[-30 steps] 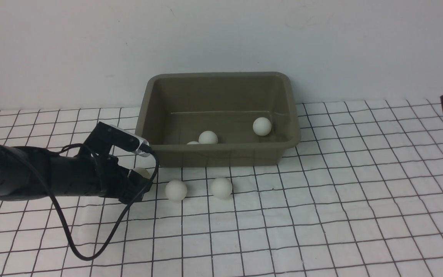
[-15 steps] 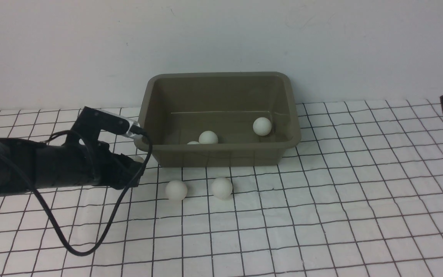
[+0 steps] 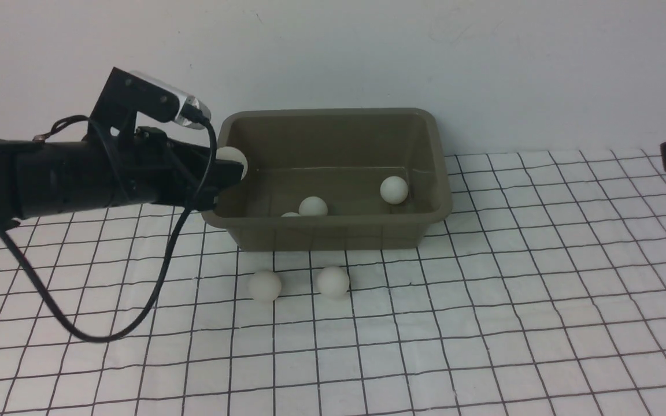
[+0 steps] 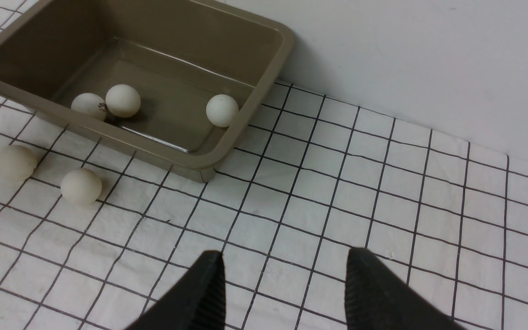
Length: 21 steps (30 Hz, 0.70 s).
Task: Put the table tennis balls into the box on the white checkered tablecloth.
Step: 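Drop the ball into the bin, then reach for and grasp a ping pong ball on the table beside the basket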
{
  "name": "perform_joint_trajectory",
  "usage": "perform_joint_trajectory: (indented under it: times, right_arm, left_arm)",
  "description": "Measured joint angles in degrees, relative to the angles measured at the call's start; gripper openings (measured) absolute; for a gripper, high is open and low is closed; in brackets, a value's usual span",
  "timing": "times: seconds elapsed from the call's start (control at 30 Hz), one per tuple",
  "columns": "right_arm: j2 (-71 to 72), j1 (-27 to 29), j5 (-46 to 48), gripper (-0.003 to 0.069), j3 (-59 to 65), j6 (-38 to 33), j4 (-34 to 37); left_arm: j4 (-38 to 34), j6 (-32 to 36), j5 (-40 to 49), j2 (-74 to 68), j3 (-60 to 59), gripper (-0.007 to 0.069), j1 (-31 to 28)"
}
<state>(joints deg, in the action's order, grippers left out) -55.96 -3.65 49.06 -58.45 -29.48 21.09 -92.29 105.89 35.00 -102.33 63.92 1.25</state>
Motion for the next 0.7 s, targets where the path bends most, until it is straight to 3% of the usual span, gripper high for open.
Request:
perform_joint_trajectory:
  times: [0.17, 0.37, 0.5, 0.7]
  right_arm:
    - [0.0, 0.0, 0.0, 0.0335, 0.0, 0.0, 0.0]
    - [0.0, 0.0, 0.0, 0.0335, 0.0, 0.0, 0.0]
    - [0.0, 0.0, 0.0, 0.0335, 0.0, -0.12, 0.0]
    - [0.0, 0.0, 0.0, 0.0335, 0.0, -0.17, 0.0]
  left_arm:
    - [0.9, -1.85, 1.8, -7.01, 5.27, 0.0387, 0.0]
    - [6.36, -11.3, 3.23, -9.01, 7.33, 0.0475, 0.0]
    - [14.76, -19.78, 5.02, -6.47, 7.87, 0.0456, -0.49]
    - [30.47, -34.06, 11.46, 1.98, 8.16, 0.0345, -1.85]
